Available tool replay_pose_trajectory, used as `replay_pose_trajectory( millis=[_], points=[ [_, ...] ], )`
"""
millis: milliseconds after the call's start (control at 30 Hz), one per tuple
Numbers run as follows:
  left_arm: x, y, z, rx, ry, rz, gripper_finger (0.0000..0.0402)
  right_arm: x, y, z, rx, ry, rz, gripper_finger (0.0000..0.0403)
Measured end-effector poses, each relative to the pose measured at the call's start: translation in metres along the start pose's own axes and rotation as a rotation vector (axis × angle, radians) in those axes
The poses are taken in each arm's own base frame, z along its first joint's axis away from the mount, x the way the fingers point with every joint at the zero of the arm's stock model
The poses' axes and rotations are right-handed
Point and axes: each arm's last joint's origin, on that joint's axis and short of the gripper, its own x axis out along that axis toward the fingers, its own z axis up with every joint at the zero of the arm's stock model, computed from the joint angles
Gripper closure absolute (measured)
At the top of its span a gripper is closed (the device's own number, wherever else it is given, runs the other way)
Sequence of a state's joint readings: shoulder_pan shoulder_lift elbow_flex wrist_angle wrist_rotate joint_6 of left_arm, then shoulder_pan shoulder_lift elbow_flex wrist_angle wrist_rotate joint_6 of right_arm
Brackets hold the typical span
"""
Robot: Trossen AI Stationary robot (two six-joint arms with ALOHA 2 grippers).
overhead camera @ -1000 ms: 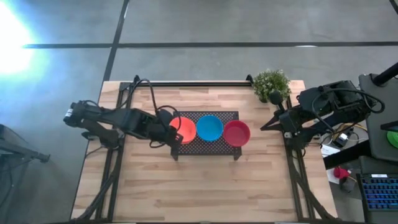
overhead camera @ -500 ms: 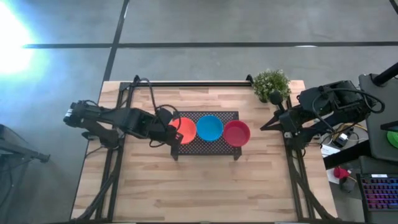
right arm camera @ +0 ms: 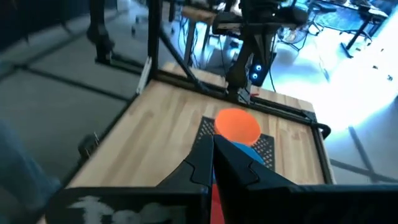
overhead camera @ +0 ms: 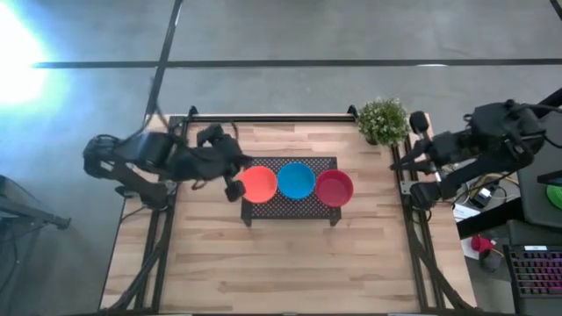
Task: Pick & Place Mini bowls
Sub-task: Return to Home Position
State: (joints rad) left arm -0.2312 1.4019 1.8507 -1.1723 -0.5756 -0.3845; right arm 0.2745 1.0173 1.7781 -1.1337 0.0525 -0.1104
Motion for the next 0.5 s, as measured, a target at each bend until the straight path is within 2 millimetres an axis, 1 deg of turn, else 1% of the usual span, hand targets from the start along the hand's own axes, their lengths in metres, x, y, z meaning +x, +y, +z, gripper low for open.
replay_pose_trajectory(
  millis=[133, 233, 367, 500],
  points=[
    [-0.027, 0.019, 0.003, 0.108, -0.100, -0.047, 0.0401, -0.011, -0.001, 0.000, 0.053, -0.063, -0.005, 0.0394],
    [-0.048, 0.036, -0.001, 0.129, -0.146, -0.095, 0.0401, -0.014, -0.001, -0.001, 0.057, -0.107, -0.009, 0.0394],
    [-0.075, 0.057, -0.011, 0.148, -0.218, -0.139, 0.0401, -0.014, 0.000, -0.004, 0.058, -0.142, -0.012, 0.0394],
    [-0.093, 0.073, -0.025, 0.166, -0.304, -0.210, 0.0401, -0.008, 0.001, -0.010, 0.066, -0.174, -0.014, 0.0394]
  ],
)
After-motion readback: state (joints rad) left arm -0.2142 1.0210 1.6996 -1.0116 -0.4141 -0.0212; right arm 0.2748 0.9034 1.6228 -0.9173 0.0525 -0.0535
